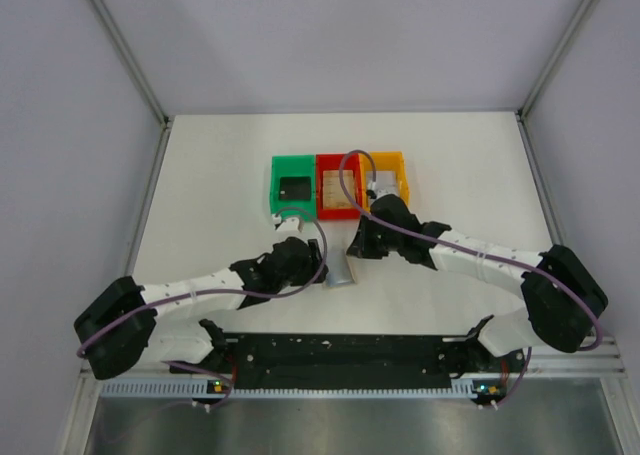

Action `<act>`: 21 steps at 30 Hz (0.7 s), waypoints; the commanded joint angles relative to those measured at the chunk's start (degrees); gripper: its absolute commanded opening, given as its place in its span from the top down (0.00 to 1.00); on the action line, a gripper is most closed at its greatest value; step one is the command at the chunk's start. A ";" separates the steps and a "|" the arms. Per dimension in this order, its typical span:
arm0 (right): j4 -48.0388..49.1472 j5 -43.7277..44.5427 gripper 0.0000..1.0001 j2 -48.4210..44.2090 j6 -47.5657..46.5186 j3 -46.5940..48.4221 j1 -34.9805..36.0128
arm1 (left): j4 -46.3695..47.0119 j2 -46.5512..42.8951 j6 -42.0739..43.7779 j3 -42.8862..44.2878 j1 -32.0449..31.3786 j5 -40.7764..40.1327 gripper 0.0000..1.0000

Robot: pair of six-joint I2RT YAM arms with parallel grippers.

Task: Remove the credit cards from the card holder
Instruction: Open the card holder at the center of the board.

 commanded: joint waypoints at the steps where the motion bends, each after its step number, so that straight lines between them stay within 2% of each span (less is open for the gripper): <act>1: 4.51 -2.21 1.00 -0.16 1.86 -2.07 -0.61 | -1.89 2.78 1.42 2.87 -0.23 -6.21 0.39; 6: 4.95 -3.01 1.00 -0.16 1.78 -3.13 -1.22 | -1.37 5.42 1.51 3.83 -0.23 -7.80 0.58; 8: 5.04 -3.18 1.00 -0.42 1.60 -3.65 -1.57 | -1.45 5.95 1.51 4.10 -0.14 -8.68 0.71; 11: 4.86 -3.18 1.00 -1.03 1.25 -4.62 -2.45 | -1.98 6.31 1.95 4.54 -0.23 -8.86 0.97; 12: 4.77 -3.10 1.00 -1.47 1.25 -5.23 -2.89 | -2.16 6.22 2.12 4.45 -0.14 -8.94 1.00; 21: -0.14 1.73 1.00 -1.30 -1.56 -8.66 -7.46 | -2.33 1.74 2.65 2.43 -0.14 -9.74 1.00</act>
